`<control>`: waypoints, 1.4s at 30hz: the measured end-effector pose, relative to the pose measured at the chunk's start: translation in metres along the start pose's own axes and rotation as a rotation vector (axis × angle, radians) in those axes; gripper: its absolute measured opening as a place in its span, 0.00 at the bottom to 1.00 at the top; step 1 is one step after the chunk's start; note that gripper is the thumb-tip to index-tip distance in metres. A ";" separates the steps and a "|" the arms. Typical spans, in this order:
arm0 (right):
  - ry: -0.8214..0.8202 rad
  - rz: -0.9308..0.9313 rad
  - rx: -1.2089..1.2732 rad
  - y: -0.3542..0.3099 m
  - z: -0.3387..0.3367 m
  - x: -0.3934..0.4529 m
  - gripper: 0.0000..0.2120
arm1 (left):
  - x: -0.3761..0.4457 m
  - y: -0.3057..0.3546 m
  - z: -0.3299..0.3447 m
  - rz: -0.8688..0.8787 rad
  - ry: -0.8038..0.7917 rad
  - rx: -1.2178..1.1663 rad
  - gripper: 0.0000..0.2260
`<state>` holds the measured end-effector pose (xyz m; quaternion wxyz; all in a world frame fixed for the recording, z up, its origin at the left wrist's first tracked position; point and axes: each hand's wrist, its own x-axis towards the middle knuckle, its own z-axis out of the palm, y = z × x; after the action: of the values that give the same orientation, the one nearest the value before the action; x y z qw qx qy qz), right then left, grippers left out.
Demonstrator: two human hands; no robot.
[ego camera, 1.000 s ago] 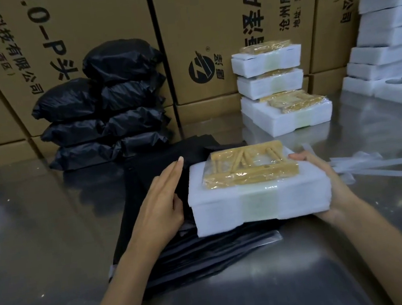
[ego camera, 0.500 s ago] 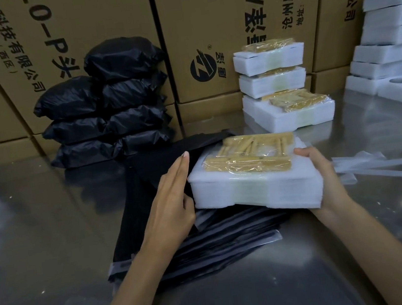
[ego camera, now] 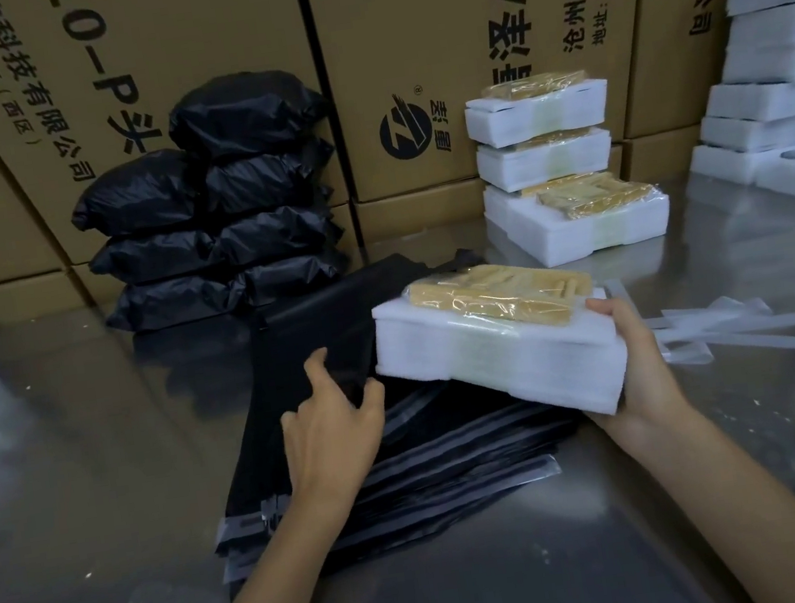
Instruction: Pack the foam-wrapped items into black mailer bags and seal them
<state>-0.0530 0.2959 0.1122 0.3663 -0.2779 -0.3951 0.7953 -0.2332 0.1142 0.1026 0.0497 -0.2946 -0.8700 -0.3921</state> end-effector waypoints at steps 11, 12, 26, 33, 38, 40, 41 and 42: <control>0.137 -0.027 -0.147 0.006 0.013 -0.008 0.31 | -0.003 0.009 0.010 -0.090 -0.007 -0.312 0.20; 0.145 -0.026 -0.159 0.006 0.014 -0.007 0.34 | -0.002 0.009 0.009 -0.101 0.017 -0.336 0.18; 0.118 -0.028 -0.242 -0.002 0.012 -0.007 0.30 | 0.005 -0.002 0.002 -0.053 0.271 -0.405 0.06; 0.168 -0.042 -0.247 0.000 0.012 -0.007 0.37 | 0.002 0.002 -0.004 0.110 0.359 -0.355 0.06; 0.151 -0.019 -0.166 0.009 0.011 -0.005 0.36 | -0.003 0.007 0.001 0.267 0.292 -0.085 0.07; 0.128 -0.014 -0.154 0.009 0.011 -0.004 0.34 | -0.004 0.006 0.002 0.221 0.259 -0.006 0.13; 0.116 -0.016 -0.156 0.009 0.011 -0.004 0.32 | -0.004 0.006 0.002 0.184 0.244 -0.011 0.16; 0.113 -0.016 -0.161 0.008 0.011 -0.004 0.31 | -0.004 0.005 0.002 0.147 0.230 -0.028 0.18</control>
<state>-0.0616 0.2849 0.1117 0.3710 -0.3477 -0.4388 0.7409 -0.2270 0.1164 0.1035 0.1736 -0.3114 -0.8290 -0.4308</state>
